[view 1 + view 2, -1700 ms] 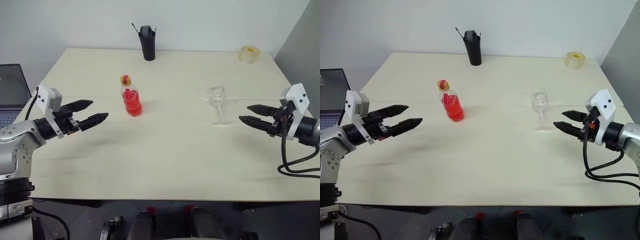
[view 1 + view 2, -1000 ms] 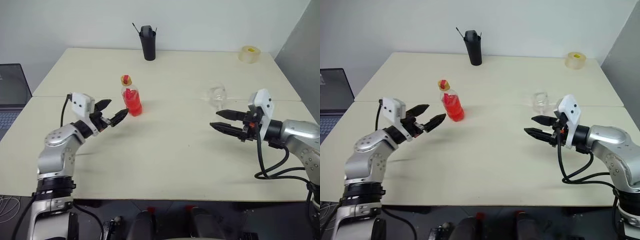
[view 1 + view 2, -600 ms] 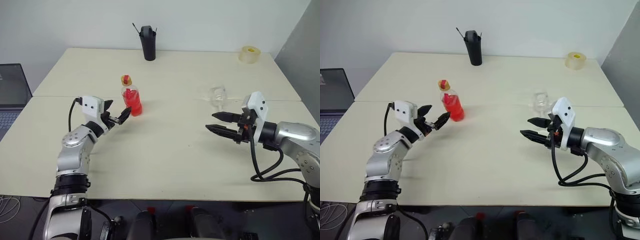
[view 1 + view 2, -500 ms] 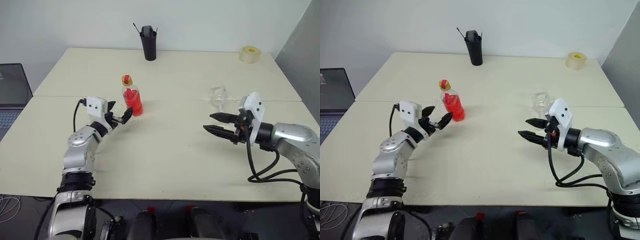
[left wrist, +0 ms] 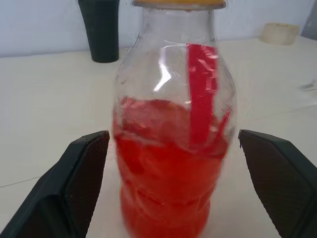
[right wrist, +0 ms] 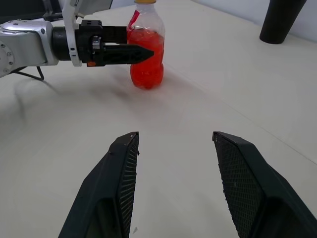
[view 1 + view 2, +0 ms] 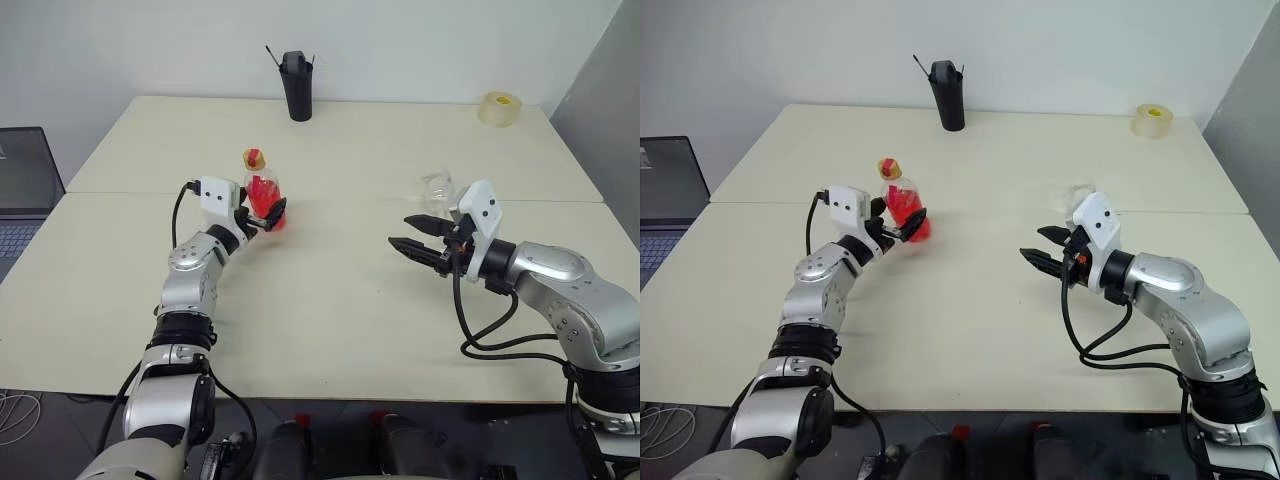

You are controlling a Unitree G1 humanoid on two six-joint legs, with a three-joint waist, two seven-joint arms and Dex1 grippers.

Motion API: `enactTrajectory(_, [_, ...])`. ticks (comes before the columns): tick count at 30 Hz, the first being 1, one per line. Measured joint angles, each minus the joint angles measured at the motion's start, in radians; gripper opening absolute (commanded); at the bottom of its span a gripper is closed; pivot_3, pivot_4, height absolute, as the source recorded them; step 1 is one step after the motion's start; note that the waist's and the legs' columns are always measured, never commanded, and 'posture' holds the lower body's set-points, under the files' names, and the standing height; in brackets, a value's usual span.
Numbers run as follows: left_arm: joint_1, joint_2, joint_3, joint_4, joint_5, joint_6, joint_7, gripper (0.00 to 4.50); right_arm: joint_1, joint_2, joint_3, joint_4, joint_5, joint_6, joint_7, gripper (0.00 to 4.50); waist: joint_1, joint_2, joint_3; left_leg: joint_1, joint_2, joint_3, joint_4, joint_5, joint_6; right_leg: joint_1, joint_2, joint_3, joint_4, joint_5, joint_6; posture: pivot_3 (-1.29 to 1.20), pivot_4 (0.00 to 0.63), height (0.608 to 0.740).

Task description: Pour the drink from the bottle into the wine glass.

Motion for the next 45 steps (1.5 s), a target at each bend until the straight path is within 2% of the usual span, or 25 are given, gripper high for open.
enactTrajectory(14, [-0.211,-0.078,0.004,0.405,0.044,-0.206,0.088,4.48,0.005,0.003,0.009,-0.005,-0.001,0.0,-0.003,2.53,-0.001,0.0,0.0,-0.002,-0.003,-0.001,0.004,0.0,0.0,-0.001,0.0,-0.001,0.0,0.0,0.0,0.0,0.15,0.74])
enactTrajectory(18, [-0.245,-0.078,0.025,0.486,0.047,-0.271,0.115,3.6,0.002,0.003,0.01,-0.005,-0.002,0.0,-0.003,2.53,-0.002,0.0,0.0,-0.002,-0.003,-0.001,0.004,0.0,0.0,-0.001,0.0,-0.001,0.001,0.0,0.0,0.0,0.15,0.74])
enactTrajectory(20, [-0.246,-0.078,0.034,0.503,0.048,-0.293,0.113,2.93,0.001,0.002,0.01,-0.005,-0.002,0.001,-0.003,2.53,-0.002,0.0,0.0,-0.003,-0.003,-0.001,0.004,0.0,0.0,-0.001,0.0,-0.001,0.001,0.0,0.0,0.0,0.15,0.74])
enactTrajectory(23, [-0.244,-0.072,0.041,0.511,0.046,-0.309,0.074,2.43,-0.007,0.001,0.007,-0.01,0.003,0.016,-0.013,2.53,-0.002,0.0,0.0,-0.003,-0.003,-0.001,0.004,0.0,-0.001,-0.001,0.0,-0.001,0.001,0.0,0.0,0.0,0.15,0.74])
enactTrajectory(26, [-0.209,-0.053,0.018,0.442,0.044,-0.272,-0.071,2.21,-0.074,0.007,-0.025,-0.033,0.026,0.088,-0.066,2.53,-0.004,0.0,0.0,-0.004,-0.002,-0.001,0.004,0.001,-0.003,-0.003,0.0,-0.001,0.004,0.0,0.0,0.0,0.15,0.74])
enactTrajectory(28, [-0.145,-0.028,-0.044,0.286,0.044,-0.189,-0.198,2.21,-0.151,0.022,-0.053,-0.058,0.052,0.162,-0.119,2.53,-0.006,0.0,0.0,-0.006,-0.001,-0.002,0.004,0.002,-0.003,-0.005,0.0,-0.001,0.007,0.0,0.0,0.0,0.15,0.74])
enactTrajectory(29, [-0.081,-0.007,-0.094,0.117,0.027,-0.089,-0.28,2.21,-0.203,0.029,-0.064,-0.084,0.081,0.225,-0.147,2.53,-0.006,0.0,0.0,-0.007,0.001,-0.003,0.005,0.002,-0.003,-0.006,0.0,-0.001,0.007,0.0,0.0,0.0,0.15,0.74])
enactTrajectory(32, [0.034,0.039,-0.189,-0.234,-0.034,0.147,-0.418,2.21,-0.275,0.048,-0.069,-0.162,0.15,0.356,-0.196,2.53,-0.007,0.001,0.0,-0.01,0.003,-0.006,0.006,0.002,-0.003,-0.006,-0.001,-0.001,0.007,0.0,0.0,0.0,0.15,0.74])
enactTrajectory(35, [0.084,0.053,-0.233,-0.487,-0.109,0.33,-0.469,2.21,-0.291,0.108,-0.069,-0.236,0.237,0.476,-0.244,2.53,-0.003,0.001,0.0,-0.012,0.001,-0.011,0.008,0.002,-0.003,-0.006,-0.001,-0.002,0.006,0.0,0.0,0.0,0.15,0.74])
enactTrajectory(40, [0.101,0.052,-0.269,-0.685,-0.21,0.466,-0.527,2.21,-0.291,0.129,-0.073,-0.324,0.34,0.59,-0.286,2.53,-0.003,0.001,0.0,-0.013,-0.001,-0.013,0.008,0.002,-0.003,-0.005,-0.001,-0.004,0.006,0.0,0.0,0.0,0.15,0.74])
enactTrajectory(45, [0.114,0.061,-0.322,-0.701,-0.226,0.502,-0.588,2.21,-0.291,0.066,-0.132,-0.34,0.395,0.626,-0.291,2.53,-0.003,0.001,0.0,-0.013,-0.001,-0.013,0.008,0.0,0.0,-0.005,-0.001,-0.005,0.005,0.0,0.0,0.0,0.15,0.74])
